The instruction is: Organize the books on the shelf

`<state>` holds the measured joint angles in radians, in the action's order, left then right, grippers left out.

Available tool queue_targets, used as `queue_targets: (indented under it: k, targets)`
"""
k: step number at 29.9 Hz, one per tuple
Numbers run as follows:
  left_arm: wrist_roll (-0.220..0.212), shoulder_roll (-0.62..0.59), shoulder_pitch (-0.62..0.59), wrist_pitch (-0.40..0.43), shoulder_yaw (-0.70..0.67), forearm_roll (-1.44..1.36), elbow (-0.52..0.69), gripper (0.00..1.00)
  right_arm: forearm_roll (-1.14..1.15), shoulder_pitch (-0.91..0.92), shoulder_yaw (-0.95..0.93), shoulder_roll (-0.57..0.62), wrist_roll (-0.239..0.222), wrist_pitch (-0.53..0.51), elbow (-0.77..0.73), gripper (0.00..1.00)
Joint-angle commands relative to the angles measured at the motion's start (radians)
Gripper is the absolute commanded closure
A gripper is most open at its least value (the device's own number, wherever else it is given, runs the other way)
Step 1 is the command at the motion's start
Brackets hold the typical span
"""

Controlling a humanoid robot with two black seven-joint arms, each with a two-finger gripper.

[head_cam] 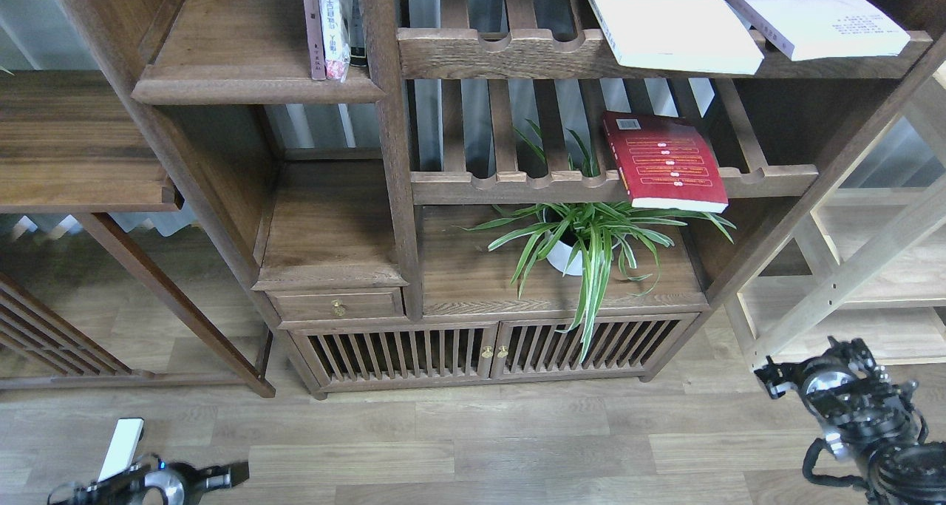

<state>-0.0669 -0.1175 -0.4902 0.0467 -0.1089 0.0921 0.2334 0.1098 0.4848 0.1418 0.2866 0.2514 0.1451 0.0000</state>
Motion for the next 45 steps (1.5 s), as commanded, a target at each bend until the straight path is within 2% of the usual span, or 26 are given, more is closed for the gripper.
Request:
queue_targets:
  k: [1, 4, 8, 12, 15, 19, 20, 25, 30, 36, 40, 43, 45]
  targets:
    - [0.021, -0.007, -0.04, 0.053, 0.0, 0.0, 0.003, 0.0, 0.039, 0.023, 0.005, 0.02, 0.066, -0.045, -0.109, 0.0]
    - [0.059, -0.021, -0.057, 0.108, 0.002, -0.005, 0.01, 0.0, 0.047, 0.024, 0.009, 0.057, 0.132, -0.097, -0.104, 0.0]
    - [0.116, -0.057, -0.08, 0.221, 0.0, -0.041, 0.012, 0.0, 0.076, 0.028, 0.009, 0.134, 0.237, -0.202, -0.098, 0.0]
    - [0.128, -0.094, -0.111, 0.307, 0.0, -0.046, 0.014, 0.0, 0.088, 0.026, 0.004, 0.218, 0.237, -0.303, -0.081, 0.0]
    - [0.14, -0.129, -0.137, 0.386, -0.003, -0.046, 0.026, 0.0, 0.088, 0.027, -0.011, 0.302, 0.237, -0.43, -0.057, 0.0]
    - [0.157, -0.183, -0.166, 0.442, -0.017, -0.046, 0.092, 0.0, 0.087, 0.026, -0.092, 0.378, 0.237, -0.583, -0.051, 0.0]
    - [0.16, -0.207, -0.174, 0.442, -0.018, -0.046, 0.131, 0.0, 0.088, 0.02, -0.123, 0.399, 0.237, -0.628, -0.046, 0.0]
    - [0.177, -0.313, -0.226, 0.441, -0.028, -0.064, 0.317, 0.0, 0.091, 0.027, -0.151, 0.486, 0.237, -0.634, -0.009, 0.0]
    - [0.179, -0.333, -0.28, 0.38, -0.075, -0.199, 0.389, 0.0, 0.137, 0.096, -0.151, 0.551, 0.237, -0.634, -0.006, 0.0]
    - [0.171, -0.332, -0.324, 0.272, -0.141, -0.359, 0.544, 0.0, 0.215, 0.187, -0.153, 0.597, 0.237, -0.621, -0.005, 0.0]
    - [0.17, -0.33, -0.334, 0.199, -0.144, -0.445, 0.63, 0.0, 0.272, 0.222, -0.153, 0.625, 0.237, -0.559, 0.034, 0.0]
    - [0.171, -0.332, -0.334, 0.16, -0.15, -0.471, 0.667, 0.0, 0.333, 0.245, -0.153, 0.704, 0.237, -0.487, 0.156, 0.0]
    - [0.171, -0.337, -0.335, 0.133, -0.169, -0.473, 0.691, 0.0, 0.387, 0.258, -0.157, 0.773, 0.237, -0.4, 0.285, 0.0]
